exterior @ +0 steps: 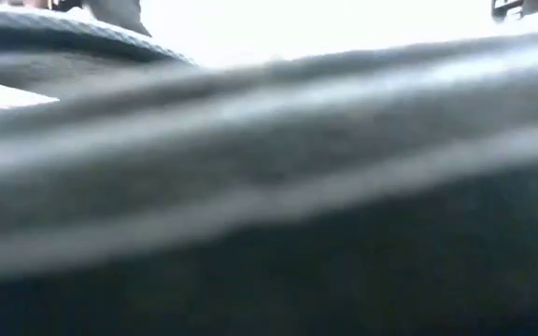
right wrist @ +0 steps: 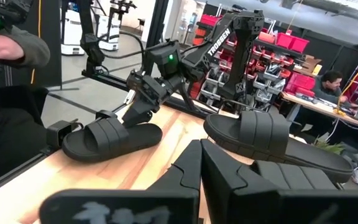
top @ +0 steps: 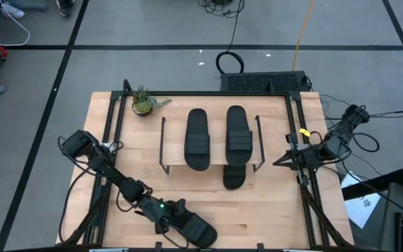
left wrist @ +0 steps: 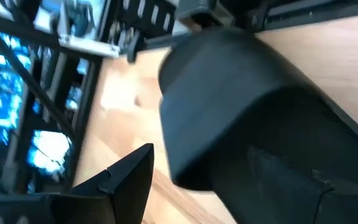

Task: Pick and place slides into the shelf
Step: Put the black slipper under the shelf

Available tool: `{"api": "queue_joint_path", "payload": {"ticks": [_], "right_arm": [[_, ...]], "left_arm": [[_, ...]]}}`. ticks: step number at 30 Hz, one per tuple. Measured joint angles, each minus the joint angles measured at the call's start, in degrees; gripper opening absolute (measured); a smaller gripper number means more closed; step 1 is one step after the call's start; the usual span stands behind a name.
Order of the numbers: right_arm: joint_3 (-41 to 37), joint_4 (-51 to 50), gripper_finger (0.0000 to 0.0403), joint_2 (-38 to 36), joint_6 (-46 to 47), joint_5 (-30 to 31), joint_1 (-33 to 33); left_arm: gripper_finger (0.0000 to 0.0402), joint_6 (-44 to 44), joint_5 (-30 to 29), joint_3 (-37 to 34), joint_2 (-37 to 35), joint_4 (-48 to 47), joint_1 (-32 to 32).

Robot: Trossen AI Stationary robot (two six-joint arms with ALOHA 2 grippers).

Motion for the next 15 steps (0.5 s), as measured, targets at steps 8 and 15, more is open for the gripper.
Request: {"api": "queue_joint_path", "payload": {"ticks": [8, 15], "right_arm": [[-0.01, 0.00, 0.0000, 0.02, 1.13, 0.02, 0.00], [0.00, 0.00, 0.0000, 0.02, 1.33, 0.04, 0.00]], "left_arm": [[0.0269, 4.43, 5.92, 2.63, -0.02, -1.80, 0.75], [0.0269, 4.15, 9.43, 3.11, 0.56, -3.37, 2.53]]}}
